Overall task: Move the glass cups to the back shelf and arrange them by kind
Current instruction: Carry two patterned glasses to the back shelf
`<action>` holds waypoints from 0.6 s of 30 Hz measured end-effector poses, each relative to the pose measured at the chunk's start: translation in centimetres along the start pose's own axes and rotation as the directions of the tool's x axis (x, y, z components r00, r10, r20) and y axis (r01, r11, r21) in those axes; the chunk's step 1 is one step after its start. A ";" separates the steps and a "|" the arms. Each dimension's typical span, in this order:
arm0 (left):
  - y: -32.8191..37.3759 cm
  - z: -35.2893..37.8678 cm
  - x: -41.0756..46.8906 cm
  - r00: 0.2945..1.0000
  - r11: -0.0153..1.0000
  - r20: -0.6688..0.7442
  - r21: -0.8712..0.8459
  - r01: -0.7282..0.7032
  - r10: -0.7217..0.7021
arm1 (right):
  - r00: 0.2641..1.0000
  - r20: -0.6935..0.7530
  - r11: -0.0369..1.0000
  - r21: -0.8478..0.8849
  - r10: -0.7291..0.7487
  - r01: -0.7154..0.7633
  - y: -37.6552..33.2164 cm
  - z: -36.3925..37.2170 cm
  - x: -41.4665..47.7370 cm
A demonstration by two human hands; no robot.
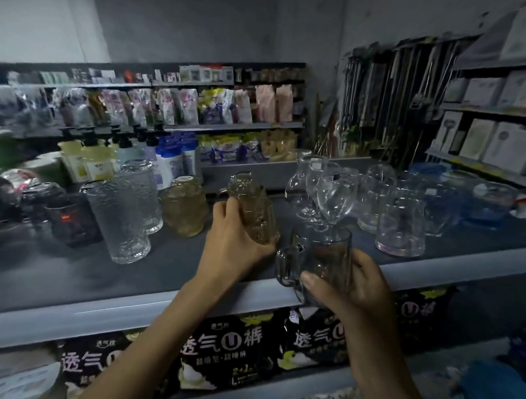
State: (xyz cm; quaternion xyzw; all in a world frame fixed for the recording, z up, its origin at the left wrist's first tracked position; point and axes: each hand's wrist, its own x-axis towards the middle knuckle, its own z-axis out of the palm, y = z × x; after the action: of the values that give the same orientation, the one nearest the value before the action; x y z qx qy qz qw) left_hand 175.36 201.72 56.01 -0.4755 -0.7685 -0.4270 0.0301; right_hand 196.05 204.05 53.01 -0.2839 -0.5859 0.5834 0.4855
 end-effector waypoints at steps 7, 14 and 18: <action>0.8 -0.1 -0.8 0.996 0.969 0.019 0.228 -0.094 0.092 | 0.998 0.063 1.000 0.028 0.010 -0.012 0.0 -0.2 -0.1; 0.3 -2.5 -2.2 0.996 0.959 0.033 0.268 -0.089 0.083 | 0.985 0.168 0.999 0.036 0.023 -0.030 -1.0 1.4 -0.3; -3.0 -6.2 -5.1 0.992 0.997 -0.100 0.016 0.074 -0.072 | 0.963 0.270 0.996 0.080 0.010 -0.033 -1.0 3.4 -0.6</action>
State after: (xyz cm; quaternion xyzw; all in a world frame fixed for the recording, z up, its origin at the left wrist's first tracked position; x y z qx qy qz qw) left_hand 173.66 193.33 55.71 -0.4249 -0.7870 -0.4436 0.0572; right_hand 193.41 201.97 54.35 -0.1877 -0.6184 0.6458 0.4066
